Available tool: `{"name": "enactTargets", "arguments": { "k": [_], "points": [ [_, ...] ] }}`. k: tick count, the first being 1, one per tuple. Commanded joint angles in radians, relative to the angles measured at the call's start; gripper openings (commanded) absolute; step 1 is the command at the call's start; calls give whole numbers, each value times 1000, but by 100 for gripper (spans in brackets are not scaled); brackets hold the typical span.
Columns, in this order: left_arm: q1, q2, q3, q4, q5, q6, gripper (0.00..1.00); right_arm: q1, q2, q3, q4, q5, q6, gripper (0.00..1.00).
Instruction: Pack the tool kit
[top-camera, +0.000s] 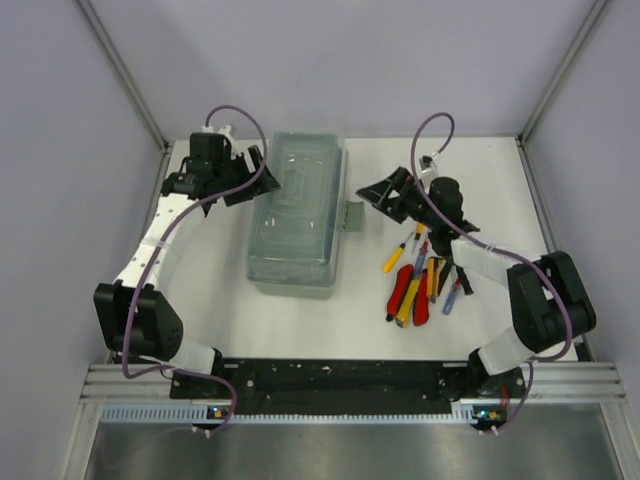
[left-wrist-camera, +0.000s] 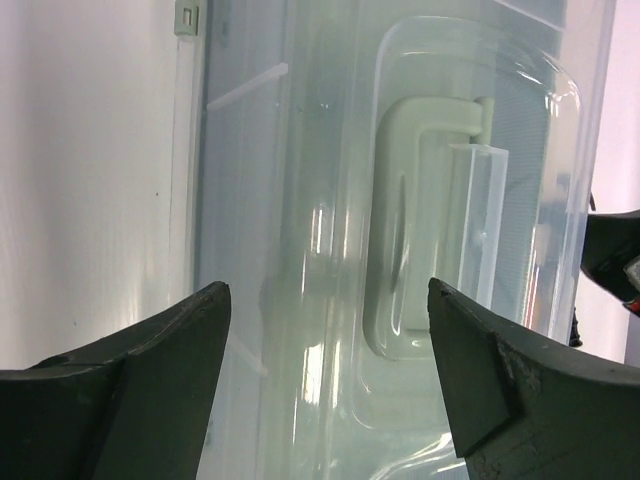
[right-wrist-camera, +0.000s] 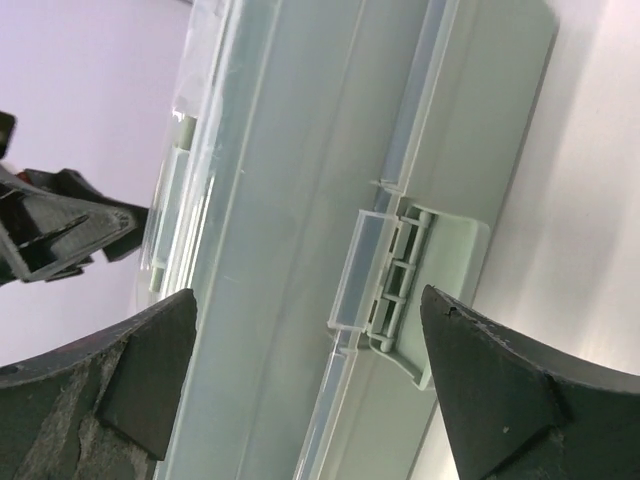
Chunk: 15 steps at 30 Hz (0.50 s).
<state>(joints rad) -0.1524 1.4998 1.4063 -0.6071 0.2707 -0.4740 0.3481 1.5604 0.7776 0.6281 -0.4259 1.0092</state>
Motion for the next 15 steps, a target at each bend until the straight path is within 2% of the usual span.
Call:
{"name": "enactTargets", "arguments": {
  "k": [1,3,5,8,10,12,15],
  "points": [
    [-3,-58,39,17,-2,51,82,58,-91,153,-397,85,-263,89],
    [-3,-58,48,3,-48,40,81,109,-97,253,-537,136,-346,88],
    [-3,-73,46,-10,-157,-3,80,166,-92,360,-658,186,-414,88],
    [7,-96,4,0,-249,-55,77,233,-68,492,-758,242,-417,87],
    [10,-96,-33,19,-213,-61,77,270,-40,566,-803,268,-399,85],
    [10,-89,-72,53,-118,-55,75,308,-10,632,-844,298,-396,82],
    [8,-73,-125,147,82,-14,63,357,49,727,-889,328,-394,74]
  ]
}}
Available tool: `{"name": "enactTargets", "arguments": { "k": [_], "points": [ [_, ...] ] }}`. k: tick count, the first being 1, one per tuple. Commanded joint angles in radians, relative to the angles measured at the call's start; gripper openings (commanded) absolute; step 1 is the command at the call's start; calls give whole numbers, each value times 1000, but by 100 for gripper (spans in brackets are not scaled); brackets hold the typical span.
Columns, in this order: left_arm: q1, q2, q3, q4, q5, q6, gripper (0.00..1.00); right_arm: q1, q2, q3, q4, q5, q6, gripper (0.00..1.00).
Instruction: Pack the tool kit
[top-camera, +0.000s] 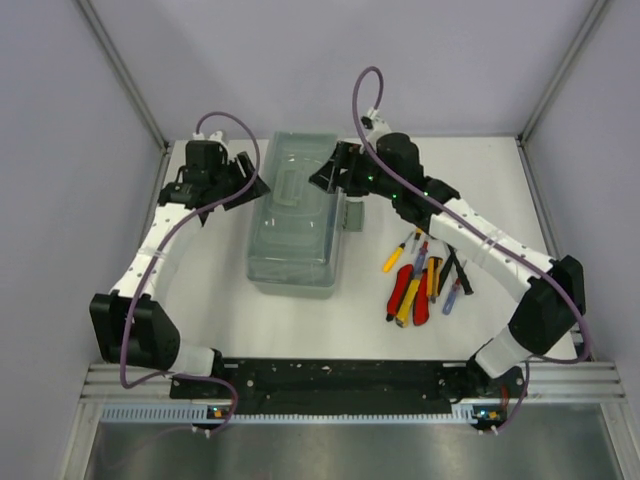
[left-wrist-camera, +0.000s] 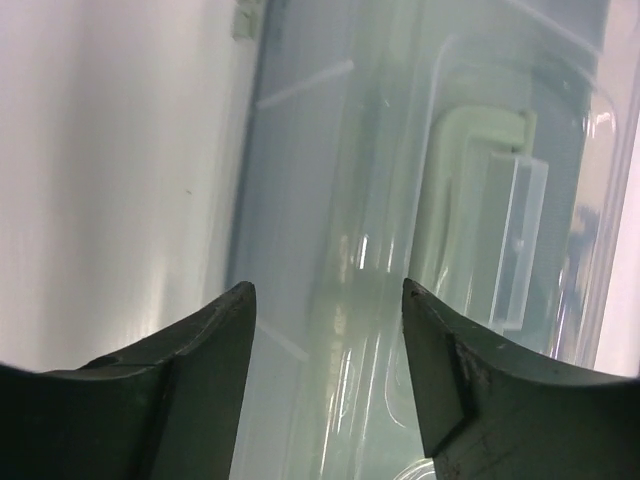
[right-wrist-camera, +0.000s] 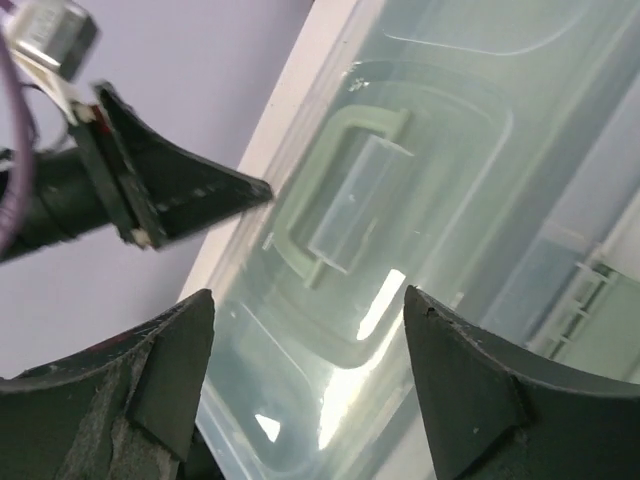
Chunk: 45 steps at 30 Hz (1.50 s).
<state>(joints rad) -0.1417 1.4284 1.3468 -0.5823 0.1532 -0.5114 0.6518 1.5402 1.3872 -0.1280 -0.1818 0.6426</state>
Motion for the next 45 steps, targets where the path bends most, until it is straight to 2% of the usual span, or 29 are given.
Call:
{"name": "enactTargets", "arguments": {
  "k": [1,4,8,15,18,23,28,32,37,45],
  "points": [
    [-4,3,-74,131,224,30,57,66,92,149,-166,102,-24,70],
    [-4,3,-89,133,256,51,50,100,150,246,-228,136,-15,56],
    [-4,-8,-121,157,301,53,42,143,216,337,-281,162,12,47],
    [-9,-3,-166,211,434,25,30,177,305,409,-303,215,81,43],
    [-9,-3,-173,199,427,22,30,178,343,446,-306,245,103,42],
    [-9,-22,-163,174,373,30,38,180,394,513,-331,326,123,42],
    [-9,-17,-161,170,381,24,38,180,452,562,-360,357,157,44],
    [-9,-16,-172,179,396,19,37,178,492,581,-364,315,201,44],
    [-9,-14,-161,179,398,24,38,166,502,581,-340,185,273,45],
    [-7,-22,-126,197,396,10,42,111,426,368,-38,-83,440,43]
  ]
}}
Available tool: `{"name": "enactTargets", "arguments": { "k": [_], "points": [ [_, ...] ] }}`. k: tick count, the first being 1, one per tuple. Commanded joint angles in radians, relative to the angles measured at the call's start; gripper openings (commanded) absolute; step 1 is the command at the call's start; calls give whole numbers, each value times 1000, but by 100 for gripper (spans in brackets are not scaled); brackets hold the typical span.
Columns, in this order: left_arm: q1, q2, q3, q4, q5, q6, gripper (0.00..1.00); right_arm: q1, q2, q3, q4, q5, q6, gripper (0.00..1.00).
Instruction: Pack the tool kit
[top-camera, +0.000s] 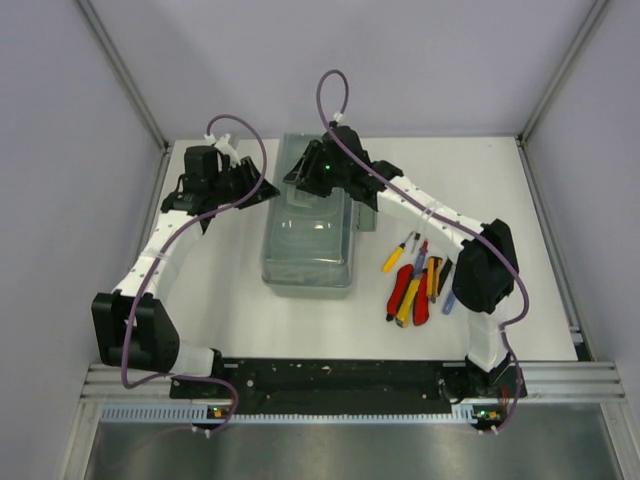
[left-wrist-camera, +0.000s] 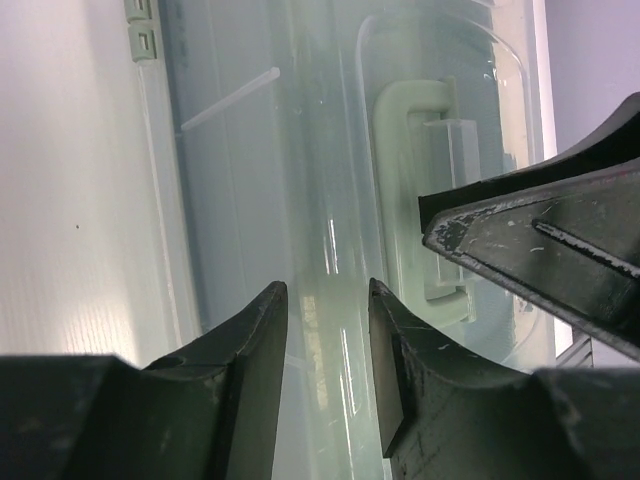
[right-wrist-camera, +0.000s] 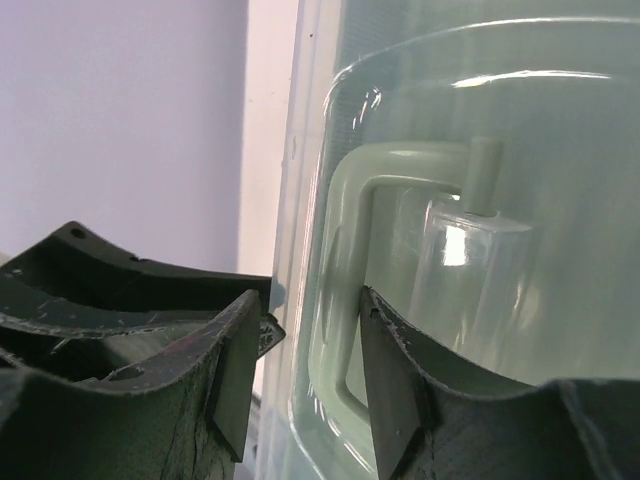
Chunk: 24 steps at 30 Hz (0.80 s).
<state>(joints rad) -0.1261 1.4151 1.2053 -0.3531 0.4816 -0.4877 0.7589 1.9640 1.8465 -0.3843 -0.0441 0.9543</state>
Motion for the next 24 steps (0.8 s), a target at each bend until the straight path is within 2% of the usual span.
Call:
{"name": "enactTargets", "arguments": {
  "k": [1,4,9,18,24],
  "points": [
    [-23,-11,19,-27,66,-17,42,-6,-7,-136,284,-259,148,43],
    [-23,-15,31,-21,61,-18,47,-24,-25,-220,431,-315,208,41],
    [-23,-24,56,-18,61,-6,49,-41,-45,-299,550,-336,248,38],
    [-23,-123,82,23,-12,35,56,-61,-62,-368,650,-355,313,38],
    [-26,-160,27,112,74,26,56,-69,-62,-386,682,-364,345,38]
  ]
}}
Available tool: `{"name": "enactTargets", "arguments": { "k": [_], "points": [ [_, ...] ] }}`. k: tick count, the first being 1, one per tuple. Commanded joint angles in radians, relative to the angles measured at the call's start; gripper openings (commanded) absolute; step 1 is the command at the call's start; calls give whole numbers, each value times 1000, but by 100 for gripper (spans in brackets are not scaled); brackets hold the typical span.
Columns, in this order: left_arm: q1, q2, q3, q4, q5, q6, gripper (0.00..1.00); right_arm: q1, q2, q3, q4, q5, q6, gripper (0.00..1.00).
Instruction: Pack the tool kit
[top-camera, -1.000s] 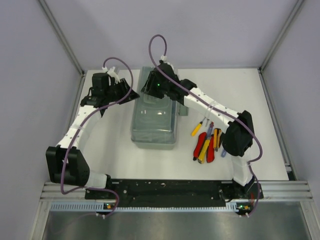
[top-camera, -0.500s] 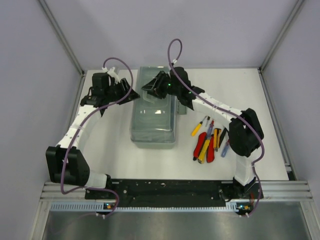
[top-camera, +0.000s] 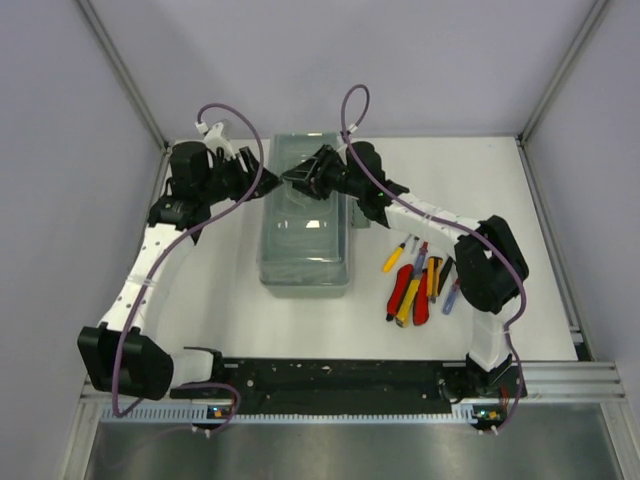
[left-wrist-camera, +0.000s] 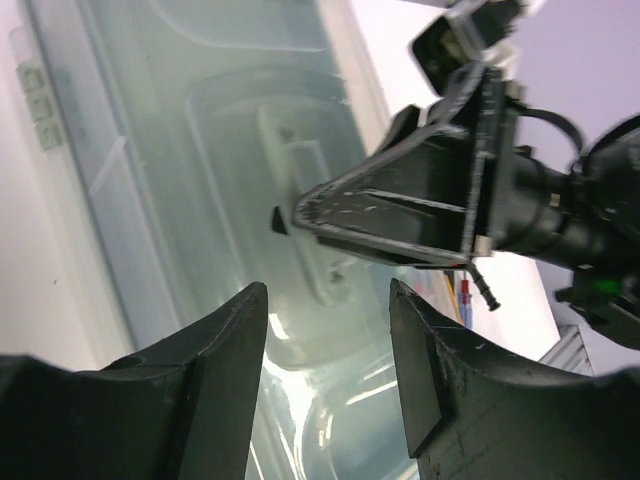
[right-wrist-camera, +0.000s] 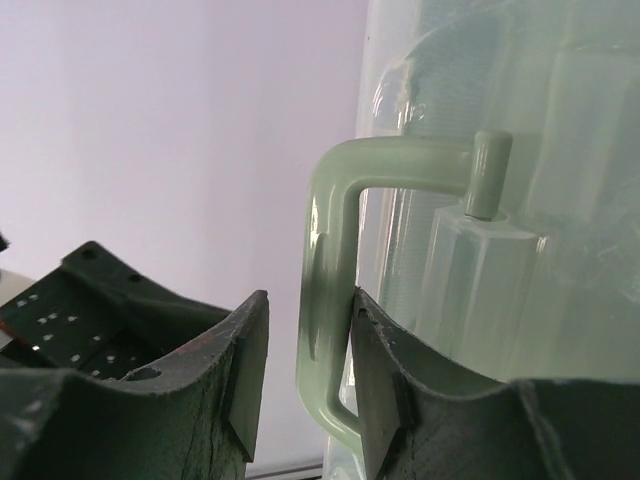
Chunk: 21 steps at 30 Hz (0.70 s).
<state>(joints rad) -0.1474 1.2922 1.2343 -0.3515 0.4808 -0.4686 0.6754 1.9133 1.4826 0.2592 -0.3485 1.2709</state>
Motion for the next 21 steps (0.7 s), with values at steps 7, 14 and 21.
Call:
{"name": "enactTargets", "arguments": {
  "k": [7,14,21],
  "points": [
    [-17,-15,-67,160,113,-21,51,10,-14,-28,58,-64,48,38],
    [-43,45,-70,192,137,-41,54,4,-13,-36,64,-69,61,38],
    [-75,93,-70,213,88,-59,54,-3,-34,-53,44,-47,68,38]
  ]
}}
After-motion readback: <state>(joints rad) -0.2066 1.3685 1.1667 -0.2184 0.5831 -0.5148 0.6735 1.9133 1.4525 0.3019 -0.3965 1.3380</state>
